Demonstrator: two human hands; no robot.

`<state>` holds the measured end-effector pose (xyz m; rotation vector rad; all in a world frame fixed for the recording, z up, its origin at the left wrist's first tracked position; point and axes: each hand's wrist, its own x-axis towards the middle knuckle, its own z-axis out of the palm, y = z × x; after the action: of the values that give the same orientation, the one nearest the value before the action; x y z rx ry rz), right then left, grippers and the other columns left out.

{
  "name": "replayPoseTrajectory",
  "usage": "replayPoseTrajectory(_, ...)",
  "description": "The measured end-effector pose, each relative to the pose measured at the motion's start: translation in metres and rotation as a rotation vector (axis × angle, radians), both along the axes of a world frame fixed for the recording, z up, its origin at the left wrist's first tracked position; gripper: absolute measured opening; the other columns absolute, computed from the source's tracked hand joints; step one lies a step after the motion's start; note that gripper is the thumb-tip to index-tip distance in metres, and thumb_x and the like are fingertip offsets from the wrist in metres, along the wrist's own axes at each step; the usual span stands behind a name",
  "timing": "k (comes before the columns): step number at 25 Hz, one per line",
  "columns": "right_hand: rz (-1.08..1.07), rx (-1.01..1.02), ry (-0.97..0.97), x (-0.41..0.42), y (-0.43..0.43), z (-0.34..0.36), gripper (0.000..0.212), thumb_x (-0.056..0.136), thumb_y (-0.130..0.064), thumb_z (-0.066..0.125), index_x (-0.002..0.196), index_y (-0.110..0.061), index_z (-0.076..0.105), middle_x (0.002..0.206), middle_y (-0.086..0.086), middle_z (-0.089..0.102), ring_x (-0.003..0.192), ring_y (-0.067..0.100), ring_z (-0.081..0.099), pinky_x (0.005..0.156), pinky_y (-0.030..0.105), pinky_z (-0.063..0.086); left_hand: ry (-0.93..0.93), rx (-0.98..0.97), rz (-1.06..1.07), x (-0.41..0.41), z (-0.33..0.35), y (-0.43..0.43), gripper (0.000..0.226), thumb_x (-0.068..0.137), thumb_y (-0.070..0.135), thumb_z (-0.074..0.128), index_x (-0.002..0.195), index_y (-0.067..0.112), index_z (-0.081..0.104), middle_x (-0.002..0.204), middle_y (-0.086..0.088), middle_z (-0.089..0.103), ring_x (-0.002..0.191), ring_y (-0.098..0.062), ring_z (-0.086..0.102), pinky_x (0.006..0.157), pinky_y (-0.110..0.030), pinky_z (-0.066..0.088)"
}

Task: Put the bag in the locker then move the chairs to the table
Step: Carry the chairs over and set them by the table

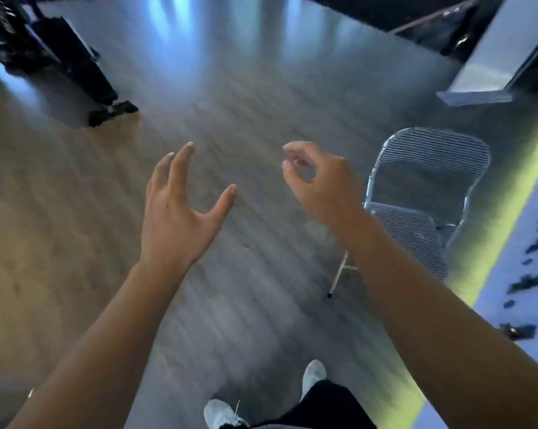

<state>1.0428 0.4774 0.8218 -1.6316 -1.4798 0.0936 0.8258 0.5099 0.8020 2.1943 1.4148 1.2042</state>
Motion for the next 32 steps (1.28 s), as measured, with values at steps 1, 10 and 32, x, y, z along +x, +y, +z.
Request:
replayPoseTrajectory(1, -0.062, -0.024, -0.008, 0.033, -0.026, 0.001, 0.025, 0.085, -0.022, 0.064, 0.108, -0.016, 0.070, 0.094, 0.003, 0.075, 0.088, 0.019, 0.070, 0.086, 0.034, 0.052, -0.015, -0.019, -0.071, 0.039, -0.001, -0.011, 0.079, 0.084, 0.058, 0.063, 0.145, 0.012, 0.045, 0.141, -0.015, 0.051, 0.134, -0.029, 0.047, 0.112, -0.039, 0.038)
replayPoseTrajectory(10, -0.292, -0.097, 0.049, 0.319, -0.223, -0.035, 0.029, 0.083, -0.022, 0.066, 0.111, -0.014, 0.063, 0.111, 0.003, 0.057, 0.101, 0.014, 0.055, 0.093, 0.037, 0.049, 0.006, -0.128, -0.446, 0.357, -0.032, -0.146, 0.080, 0.080, 0.060, 0.063, 0.143, 0.013, 0.047, 0.135, -0.009, 0.056, 0.121, -0.023, 0.054, 0.099, -0.019, 0.034)
replayPoseTrajectory(32, 0.151, -0.451, -0.094, 0.729, -0.116, -0.078, 0.067, 0.083, -0.050, 0.056, 0.140, -0.016, 0.048, 0.143, 0.004, 0.048, 0.136, 0.018, 0.040, 0.114, 0.043, 0.032, -0.152, -0.437, -0.173, 0.744, -0.107, -0.089, 0.081, 0.082, 0.062, 0.062, 0.149, 0.023, 0.038, 0.146, -0.003, 0.047, 0.131, -0.008, 0.040, 0.105, -0.029, 0.036)
